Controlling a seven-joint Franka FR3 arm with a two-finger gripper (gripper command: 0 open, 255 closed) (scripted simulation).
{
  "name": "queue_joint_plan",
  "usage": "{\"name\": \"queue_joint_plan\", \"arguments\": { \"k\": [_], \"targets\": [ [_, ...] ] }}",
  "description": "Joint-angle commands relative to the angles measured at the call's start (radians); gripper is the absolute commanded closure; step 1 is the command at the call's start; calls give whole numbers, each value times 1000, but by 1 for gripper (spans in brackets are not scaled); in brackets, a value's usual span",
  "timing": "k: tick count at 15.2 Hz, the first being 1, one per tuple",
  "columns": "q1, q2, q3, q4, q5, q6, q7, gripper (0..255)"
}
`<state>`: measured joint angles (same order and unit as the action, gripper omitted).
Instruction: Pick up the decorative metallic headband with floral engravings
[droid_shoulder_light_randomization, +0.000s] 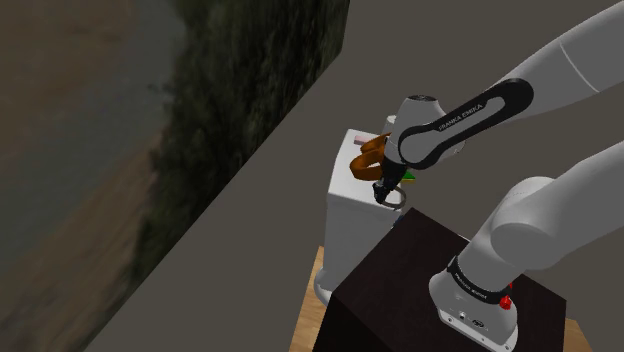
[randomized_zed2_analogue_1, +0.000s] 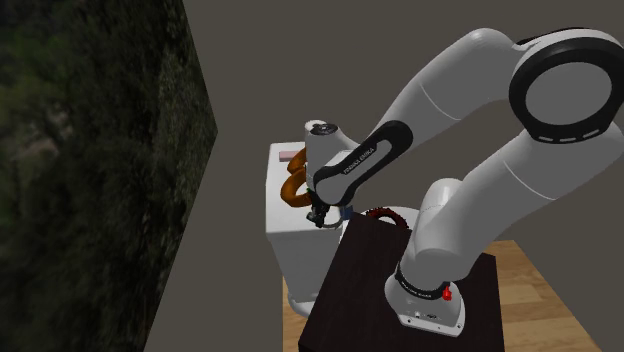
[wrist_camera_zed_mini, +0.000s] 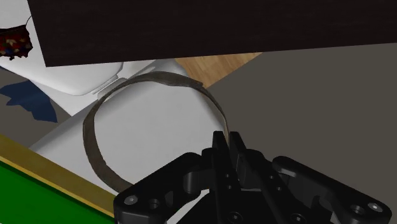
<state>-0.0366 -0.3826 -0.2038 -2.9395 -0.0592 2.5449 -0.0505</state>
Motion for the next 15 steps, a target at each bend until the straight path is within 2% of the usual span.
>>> {"name": "queue_joint_plan", "arguments": {
  "k": [1,15],
  "targets": [
    [0,1,-1,0,0,1,-1,255],
    [-18,-209,28,75,-12,-283,22,255]
  ]
}}
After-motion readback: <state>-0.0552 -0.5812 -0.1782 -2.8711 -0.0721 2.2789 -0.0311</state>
